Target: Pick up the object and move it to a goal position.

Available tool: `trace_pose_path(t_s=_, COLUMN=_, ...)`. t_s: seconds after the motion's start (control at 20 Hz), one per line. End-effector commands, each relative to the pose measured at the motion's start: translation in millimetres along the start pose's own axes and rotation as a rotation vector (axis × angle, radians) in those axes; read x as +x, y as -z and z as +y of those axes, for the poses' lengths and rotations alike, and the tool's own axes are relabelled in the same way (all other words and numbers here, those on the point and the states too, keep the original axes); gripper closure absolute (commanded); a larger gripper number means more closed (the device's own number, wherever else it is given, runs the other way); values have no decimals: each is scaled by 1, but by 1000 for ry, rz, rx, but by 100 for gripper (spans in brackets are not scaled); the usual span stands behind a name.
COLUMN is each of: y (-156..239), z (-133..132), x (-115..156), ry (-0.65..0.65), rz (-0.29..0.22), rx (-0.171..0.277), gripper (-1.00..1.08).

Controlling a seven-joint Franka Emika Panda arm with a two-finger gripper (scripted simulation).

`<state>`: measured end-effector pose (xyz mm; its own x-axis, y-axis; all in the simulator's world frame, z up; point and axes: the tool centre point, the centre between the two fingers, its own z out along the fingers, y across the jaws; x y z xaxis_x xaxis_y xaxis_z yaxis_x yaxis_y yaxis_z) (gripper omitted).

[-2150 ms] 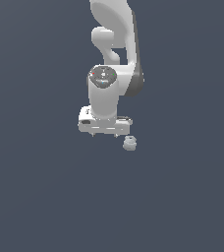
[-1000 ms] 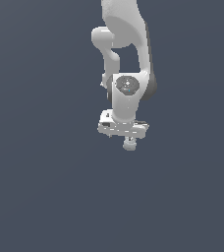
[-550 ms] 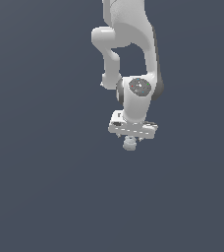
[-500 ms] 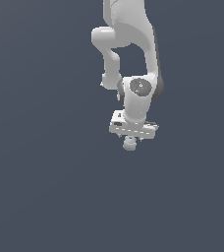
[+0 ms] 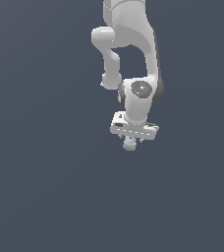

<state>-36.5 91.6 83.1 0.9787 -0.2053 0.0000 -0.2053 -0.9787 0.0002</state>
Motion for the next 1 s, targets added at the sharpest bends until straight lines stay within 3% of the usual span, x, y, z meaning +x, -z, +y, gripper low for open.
trace_pose_path(t_s=0.0, y=-9, z=0, x=-1, ry=-1, rz=-1, rx=0, gripper=-92)
trace_pose_path(t_s=0.55, y=-43, z=-1, x=-1, ry=-3, rz=0, rx=0, gripper=-92)
trace_pose_path(t_s=0.6, y=-43, z=-1, x=-1, ry=-3, rz=0, rx=0, gripper=108)
trace_pose_path(t_s=0.95, y=-43, z=-1, x=-1, ry=-3, rz=0, rx=0, gripper=108)
